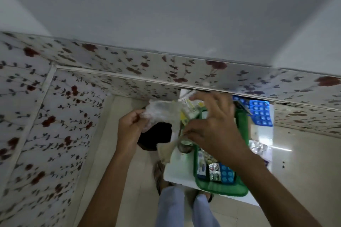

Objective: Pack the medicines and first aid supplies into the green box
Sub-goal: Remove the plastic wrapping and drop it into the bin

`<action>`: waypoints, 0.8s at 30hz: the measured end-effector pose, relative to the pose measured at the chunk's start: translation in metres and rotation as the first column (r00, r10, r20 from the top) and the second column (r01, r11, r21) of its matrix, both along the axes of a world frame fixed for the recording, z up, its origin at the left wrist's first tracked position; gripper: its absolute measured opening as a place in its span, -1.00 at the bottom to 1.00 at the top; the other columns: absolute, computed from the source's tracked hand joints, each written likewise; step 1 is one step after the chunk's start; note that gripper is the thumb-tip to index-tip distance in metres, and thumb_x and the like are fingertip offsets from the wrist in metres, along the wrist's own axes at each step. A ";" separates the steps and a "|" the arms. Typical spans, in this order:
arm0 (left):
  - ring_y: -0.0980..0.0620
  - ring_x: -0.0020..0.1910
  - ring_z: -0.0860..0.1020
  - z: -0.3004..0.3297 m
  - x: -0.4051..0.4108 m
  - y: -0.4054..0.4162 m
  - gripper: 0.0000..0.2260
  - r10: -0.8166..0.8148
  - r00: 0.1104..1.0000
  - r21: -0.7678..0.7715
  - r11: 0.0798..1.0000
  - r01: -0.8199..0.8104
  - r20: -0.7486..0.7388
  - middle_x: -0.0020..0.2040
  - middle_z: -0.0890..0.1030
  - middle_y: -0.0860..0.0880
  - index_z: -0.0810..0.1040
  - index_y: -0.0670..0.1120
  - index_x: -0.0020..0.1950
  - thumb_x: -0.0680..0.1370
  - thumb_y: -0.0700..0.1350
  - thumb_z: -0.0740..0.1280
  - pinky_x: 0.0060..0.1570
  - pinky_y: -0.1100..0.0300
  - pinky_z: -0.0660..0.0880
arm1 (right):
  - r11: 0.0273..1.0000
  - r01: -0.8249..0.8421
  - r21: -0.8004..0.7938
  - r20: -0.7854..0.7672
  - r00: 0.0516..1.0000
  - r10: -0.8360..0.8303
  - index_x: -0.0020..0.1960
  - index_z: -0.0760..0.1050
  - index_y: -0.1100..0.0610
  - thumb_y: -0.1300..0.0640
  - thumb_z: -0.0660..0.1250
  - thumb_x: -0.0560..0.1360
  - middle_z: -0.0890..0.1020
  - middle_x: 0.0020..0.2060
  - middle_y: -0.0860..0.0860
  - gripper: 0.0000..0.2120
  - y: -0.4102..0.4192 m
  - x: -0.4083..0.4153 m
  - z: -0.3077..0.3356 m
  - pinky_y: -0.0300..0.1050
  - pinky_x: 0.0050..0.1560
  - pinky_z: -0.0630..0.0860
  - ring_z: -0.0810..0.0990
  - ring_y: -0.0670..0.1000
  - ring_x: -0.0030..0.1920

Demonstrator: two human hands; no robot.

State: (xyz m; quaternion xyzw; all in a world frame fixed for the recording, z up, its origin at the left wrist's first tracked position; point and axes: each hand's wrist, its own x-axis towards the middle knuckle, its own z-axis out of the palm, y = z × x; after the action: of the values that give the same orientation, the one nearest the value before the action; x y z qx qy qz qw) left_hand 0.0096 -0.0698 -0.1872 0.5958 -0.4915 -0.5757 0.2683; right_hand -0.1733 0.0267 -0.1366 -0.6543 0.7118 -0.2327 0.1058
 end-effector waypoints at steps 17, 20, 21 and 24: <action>-0.02 0.02 0.51 -0.177 0.184 -0.019 -0.78 -0.005 0.967 0.401 0.911 -0.101 0.255 0.18 0.58 -0.20 0.56 -0.08 0.07 0.50 -0.29 0.24 0.08 0.05 0.46 | 0.697 -0.027 0.717 -0.018 0.998 0.057 0.36 0.29 0.17 0.35 0.14 0.50 0.61 -0.05 0.18 -0.56 -0.139 0.177 -0.276 -0.01 -0.16 0.52 0.59 0.18 -0.09; -0.02 -0.05 0.52 -0.213 0.186 -0.018 -0.78 0.003 0.976 0.460 0.881 -0.106 0.218 0.03 0.60 -0.12 0.57 -0.06 0.02 0.50 -0.30 0.22 -0.06 0.10 0.49 | 0.603 0.077 0.794 -0.096 0.995 0.000 0.20 0.42 0.26 0.30 0.17 0.52 0.58 0.07 0.22 -0.74 -0.145 0.178 -0.339 0.02 0.02 0.56 0.57 0.18 0.05; -0.01 -0.09 0.52 -0.223 0.187 -0.018 -0.78 -0.003 0.979 0.476 0.874 -0.097 0.204 -0.03 0.60 -0.08 0.57 -0.06 0.02 0.51 -0.30 0.21 -0.12 0.14 0.48 | 0.576 0.106 0.810 -0.091 0.994 -0.056 0.23 0.38 0.27 0.30 0.14 0.54 0.54 0.13 0.26 -0.73 -0.148 0.179 -0.354 0.12 0.13 0.51 0.53 0.23 0.12; 0.00 -0.13 0.54 -0.248 0.189 -0.017 -0.77 -0.015 0.981 0.500 0.862 -0.084 0.192 -0.11 0.59 -0.03 0.57 -0.04 0.01 0.50 -0.28 0.20 -0.15 0.16 0.47 | 0.499 0.070 0.864 -0.041 0.997 -0.069 0.40 0.19 0.28 0.30 0.16 0.54 0.39 0.31 0.29 -0.56 -0.154 0.185 -0.393 0.15 0.34 0.32 0.35 0.27 0.32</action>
State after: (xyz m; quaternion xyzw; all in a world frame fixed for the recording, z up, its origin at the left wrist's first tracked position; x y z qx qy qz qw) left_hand 0.1988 -0.0872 -0.4356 0.7060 -0.3360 -0.6201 0.0651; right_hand 0.0122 -0.1276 -0.5294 -0.4851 0.7587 0.1498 0.4081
